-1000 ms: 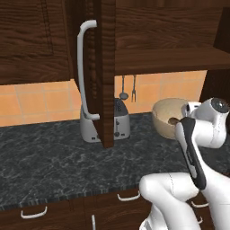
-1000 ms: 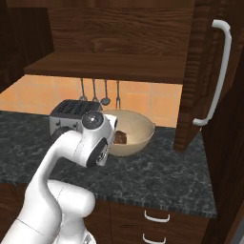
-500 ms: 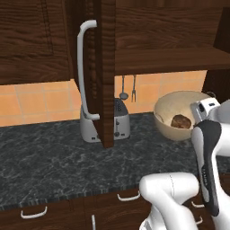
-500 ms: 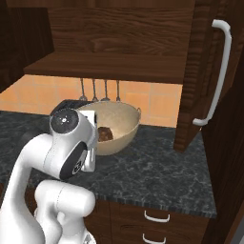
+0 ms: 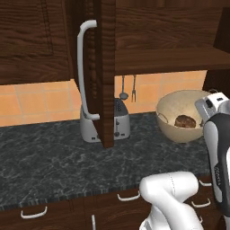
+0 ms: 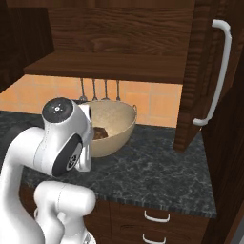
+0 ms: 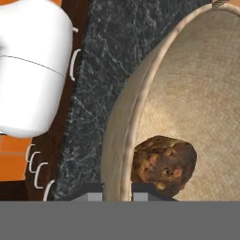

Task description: Open the cabinet, pick up the bread from the cabinet and place it in the basket. Then move the basket to the dining counter.

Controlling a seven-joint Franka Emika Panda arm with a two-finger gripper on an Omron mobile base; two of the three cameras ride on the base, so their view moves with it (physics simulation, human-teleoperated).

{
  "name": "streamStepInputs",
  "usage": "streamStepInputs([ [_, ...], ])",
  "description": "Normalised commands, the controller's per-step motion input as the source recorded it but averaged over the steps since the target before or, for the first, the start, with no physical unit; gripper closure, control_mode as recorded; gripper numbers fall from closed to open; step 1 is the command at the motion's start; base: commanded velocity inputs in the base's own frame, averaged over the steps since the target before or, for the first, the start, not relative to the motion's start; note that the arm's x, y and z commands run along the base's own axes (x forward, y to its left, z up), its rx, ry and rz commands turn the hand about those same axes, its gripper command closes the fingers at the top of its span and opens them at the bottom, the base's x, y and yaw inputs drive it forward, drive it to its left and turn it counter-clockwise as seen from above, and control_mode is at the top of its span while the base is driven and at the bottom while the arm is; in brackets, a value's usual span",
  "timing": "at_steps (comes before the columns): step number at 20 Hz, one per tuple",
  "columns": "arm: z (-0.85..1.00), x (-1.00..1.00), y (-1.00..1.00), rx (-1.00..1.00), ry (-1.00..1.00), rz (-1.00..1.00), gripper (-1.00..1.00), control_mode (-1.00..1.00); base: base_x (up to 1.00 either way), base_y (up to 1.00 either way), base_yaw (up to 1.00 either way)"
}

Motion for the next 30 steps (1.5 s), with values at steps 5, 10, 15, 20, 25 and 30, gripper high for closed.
streamStepInputs([
  [5, 0.0, 0.0, 0.0, 0.0, 0.0, 0.0, 1.0, -1.0, 0.0, 0.0, 0.0],
  [10, 0.0, -0.25, 0.0, 0.01, 0.0, 0.0, 1.0, 1.0, -0.4, 0.0, 0.0],
  [15, 0.0, 0.0, 0.0, 0.0, 0.0, 0.0, 1.0, 1.0, -1.0, 0.0, 0.09],
  [20, 0.0, 0.0, 0.0, 0.0, 0.0, 0.0, 1.0, 1.0, -0.85, 0.0, 0.68],
  [25, 0.0, 0.0, 0.0, 0.0, 0.0, 0.0, 1.0, 1.0, -0.49, 0.03, 0.91],
  [30, 0.0, 0.0, 0.0, 0.0, 0.0, 0.0, 1.0, 1.0, -0.06, 0.1, 0.95],
])
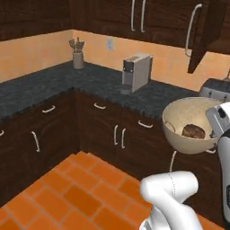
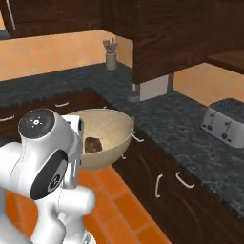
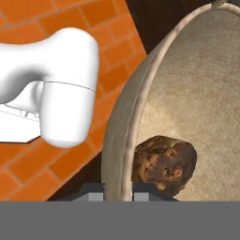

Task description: Open the cabinet, pick up the bread from the cabinet and place it in the basket. Then move the basket to the dining counter.

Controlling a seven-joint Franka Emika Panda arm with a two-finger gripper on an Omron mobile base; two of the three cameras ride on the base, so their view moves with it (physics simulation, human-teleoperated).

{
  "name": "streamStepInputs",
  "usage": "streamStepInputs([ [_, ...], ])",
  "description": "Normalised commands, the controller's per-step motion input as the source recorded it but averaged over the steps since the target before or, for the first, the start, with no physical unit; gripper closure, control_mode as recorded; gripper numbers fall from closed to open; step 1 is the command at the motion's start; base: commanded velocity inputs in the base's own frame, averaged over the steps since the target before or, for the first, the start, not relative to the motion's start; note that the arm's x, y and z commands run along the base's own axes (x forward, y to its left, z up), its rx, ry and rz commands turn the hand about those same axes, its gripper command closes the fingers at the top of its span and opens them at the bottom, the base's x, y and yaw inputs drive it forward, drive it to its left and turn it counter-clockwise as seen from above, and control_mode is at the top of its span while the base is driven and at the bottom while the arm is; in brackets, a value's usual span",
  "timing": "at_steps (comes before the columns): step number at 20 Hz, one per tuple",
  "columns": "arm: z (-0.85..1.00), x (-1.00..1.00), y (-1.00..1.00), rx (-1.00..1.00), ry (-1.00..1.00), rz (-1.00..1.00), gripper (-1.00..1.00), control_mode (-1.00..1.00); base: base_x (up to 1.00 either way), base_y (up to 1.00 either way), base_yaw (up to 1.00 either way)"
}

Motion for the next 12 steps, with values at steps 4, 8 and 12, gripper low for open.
streamStepInputs([
  [4, 0.0, 0.0, 0.0, 0.0, 0.0, 0.0, 1.0, 1.0, 0.0, 0.09, 0.98],
  [8, 0.0, 0.0, 0.0, 0.0, 0.0, 0.0, 1.0, 1.0, 0.0, 0.08, 0.99],
  [12, 0.0, 0.0, 0.0, 0.0, 0.0, 0.0, 1.0, 1.0, 0.0, 0.01, 1.0],
])
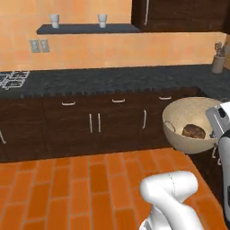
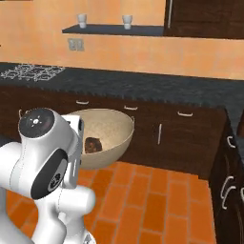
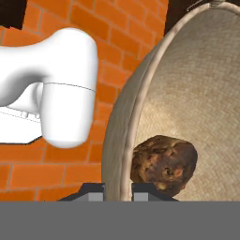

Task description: Open the cabinet, pick up the bread from the cabinet and place it in the basket. Then move the basket to the dining counter.

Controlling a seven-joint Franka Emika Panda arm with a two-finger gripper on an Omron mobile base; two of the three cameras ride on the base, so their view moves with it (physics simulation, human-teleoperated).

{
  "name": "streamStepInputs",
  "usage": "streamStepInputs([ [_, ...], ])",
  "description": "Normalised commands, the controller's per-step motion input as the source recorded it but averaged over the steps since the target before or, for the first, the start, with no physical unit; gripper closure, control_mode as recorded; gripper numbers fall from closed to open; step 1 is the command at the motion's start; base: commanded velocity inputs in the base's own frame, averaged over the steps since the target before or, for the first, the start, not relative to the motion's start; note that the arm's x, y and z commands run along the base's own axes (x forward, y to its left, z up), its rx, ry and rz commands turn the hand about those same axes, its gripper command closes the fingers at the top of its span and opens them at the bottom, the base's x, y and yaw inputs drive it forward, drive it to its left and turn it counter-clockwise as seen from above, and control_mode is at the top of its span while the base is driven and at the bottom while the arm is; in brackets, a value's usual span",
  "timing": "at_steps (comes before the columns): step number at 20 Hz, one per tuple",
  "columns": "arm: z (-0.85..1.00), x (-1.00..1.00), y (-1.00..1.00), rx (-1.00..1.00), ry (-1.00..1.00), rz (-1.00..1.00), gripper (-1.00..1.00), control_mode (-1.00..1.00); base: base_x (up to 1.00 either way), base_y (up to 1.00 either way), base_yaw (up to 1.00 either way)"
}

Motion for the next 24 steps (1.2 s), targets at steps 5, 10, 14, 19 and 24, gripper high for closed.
streamStepInputs([
  [5, 0.0, 0.0, 0.0, 0.0, 0.0, 0.0, 1.0, 1.0, 0.0, 0.01, 0.97],
  [10, 0.0, 0.0, 0.0, 0.0, 0.0, 0.0, 1.0, 1.0, 0.1, 0.03, 0.91],
  [14, 0.0, 0.0, 0.0, 0.0, 0.0, 0.0, 1.0, 1.0, 0.32, 0.05, 0.86],
  [19, 0.0, 0.0, 0.0, 0.0, 0.0, 0.0, 1.0, 1.0, 0.32, 0.02, 0.83],
  [24, 0.0, 0.0, 0.0, 0.0, 0.0, 0.0, 1.0, 1.0, 0.01, 0.54, 0.6],
])
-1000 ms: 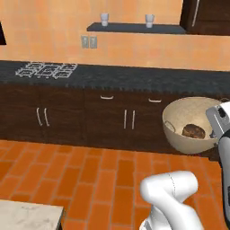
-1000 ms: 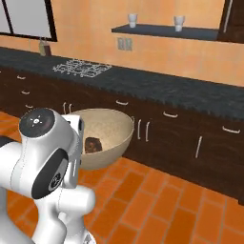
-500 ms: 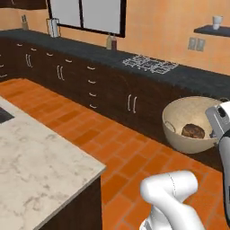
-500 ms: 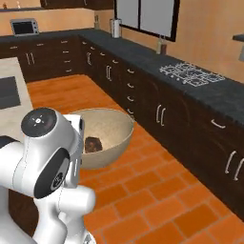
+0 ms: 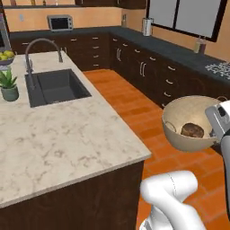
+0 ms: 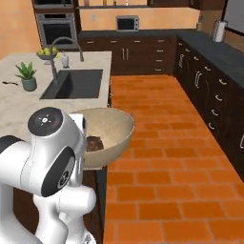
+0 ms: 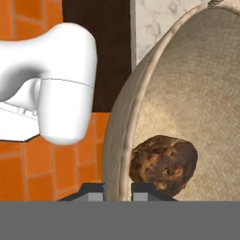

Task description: Open the cabinet, pick up the bread from the cabinet and place it in the basket. Then move the basket to the dining counter.

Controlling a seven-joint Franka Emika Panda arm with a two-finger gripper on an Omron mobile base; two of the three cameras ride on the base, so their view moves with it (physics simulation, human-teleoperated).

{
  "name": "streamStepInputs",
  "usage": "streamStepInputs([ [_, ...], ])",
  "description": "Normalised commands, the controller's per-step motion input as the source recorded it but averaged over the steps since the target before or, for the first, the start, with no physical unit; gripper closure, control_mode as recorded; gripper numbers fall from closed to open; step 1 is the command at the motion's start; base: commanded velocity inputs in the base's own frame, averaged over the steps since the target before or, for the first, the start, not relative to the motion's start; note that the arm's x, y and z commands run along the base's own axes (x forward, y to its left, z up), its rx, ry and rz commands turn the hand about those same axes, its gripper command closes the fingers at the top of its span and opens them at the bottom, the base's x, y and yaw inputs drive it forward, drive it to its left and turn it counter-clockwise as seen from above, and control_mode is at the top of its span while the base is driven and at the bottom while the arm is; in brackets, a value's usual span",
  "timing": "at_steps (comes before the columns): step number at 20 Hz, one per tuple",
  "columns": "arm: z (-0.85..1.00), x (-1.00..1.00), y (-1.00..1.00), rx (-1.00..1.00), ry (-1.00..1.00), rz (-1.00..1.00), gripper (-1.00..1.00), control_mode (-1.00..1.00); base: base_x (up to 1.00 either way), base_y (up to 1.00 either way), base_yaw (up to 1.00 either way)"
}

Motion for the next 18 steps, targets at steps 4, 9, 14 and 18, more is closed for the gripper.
streamStepInputs([
  [4, 0.0, 0.0, 0.0, 0.0, 0.0, 0.0, 1.0, 1.0, -0.09, 0.94, 0.38],
  [9, 0.0, 0.0, 0.0, 0.0, 0.0, 0.0, 1.0, 1.0, 0.0, 1.0, 0.38],
  [14, 0.0, 0.0, 0.0, 0.0, 0.0, 0.0, 1.0, 1.0, 0.0, 1.0, 0.34],
  [18, 0.0, 0.0, 0.0, 0.0, 0.0, 0.0, 1.0, 1.0, 0.13, 1.0, 0.24],
])
